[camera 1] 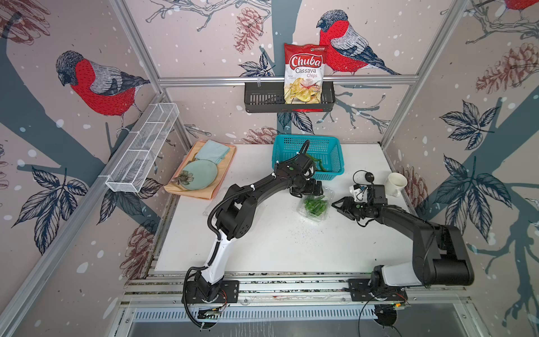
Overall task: Take small green peppers out of containers
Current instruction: Open the packing box at the center of the board.
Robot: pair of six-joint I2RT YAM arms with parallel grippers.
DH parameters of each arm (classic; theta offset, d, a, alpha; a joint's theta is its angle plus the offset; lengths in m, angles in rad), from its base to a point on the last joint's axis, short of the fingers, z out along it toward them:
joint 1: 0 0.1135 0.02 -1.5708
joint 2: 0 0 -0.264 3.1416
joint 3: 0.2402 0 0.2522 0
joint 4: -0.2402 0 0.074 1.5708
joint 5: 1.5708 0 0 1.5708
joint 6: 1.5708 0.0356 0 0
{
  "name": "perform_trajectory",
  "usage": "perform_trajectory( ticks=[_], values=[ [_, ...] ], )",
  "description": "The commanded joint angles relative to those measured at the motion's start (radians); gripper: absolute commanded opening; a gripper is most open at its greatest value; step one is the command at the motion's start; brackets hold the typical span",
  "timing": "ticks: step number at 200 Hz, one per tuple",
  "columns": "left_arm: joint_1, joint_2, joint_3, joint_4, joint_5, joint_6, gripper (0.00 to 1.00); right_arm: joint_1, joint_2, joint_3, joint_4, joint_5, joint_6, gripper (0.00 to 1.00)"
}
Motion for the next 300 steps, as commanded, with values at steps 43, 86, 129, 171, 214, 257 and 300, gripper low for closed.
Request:
perform_trajectory(
  ticks=[43, 86, 129, 171, 214, 257, 300],
  values=[
    [-0.001, -0.011, 0.006, -0.028, 0.010, 0.016, 0.93, -0.011, 0.074, 0.040, -0.025, 0.000, -0.042, 0.45],
    [-0.009, -0.013, 0.004, -0.038, 0.007, 0.029, 0.93, 0.057, 0.108, 0.100, -0.014, 0.006, -0.029, 0.44],
    [-0.019, -0.013, 0.004, -0.044, 0.008, 0.039, 0.93, 0.118, 0.141, 0.089, 0.067, 0.012, 0.028, 0.43],
    [-0.023, -0.027, -0.008, -0.048, -0.013, 0.044, 0.93, 0.136, 0.100, 0.075, 0.072, 0.020, 0.045, 0.44],
    [-0.023, -0.035, -0.015, -0.056, -0.049, 0.045, 0.93, 0.071, 0.036, -0.006, -0.017, 0.042, -0.019, 0.57],
    [-0.023, -0.034, -0.009, -0.069, -0.061, 0.049, 0.96, 0.043, -0.020, -0.064, -0.076, 0.031, -0.060, 0.55],
    [-0.023, -0.030, 0.000, -0.083, -0.052, 0.053, 0.96, 0.062, -0.064, -0.103, -0.020, -0.015, -0.020, 0.50]
  ],
)
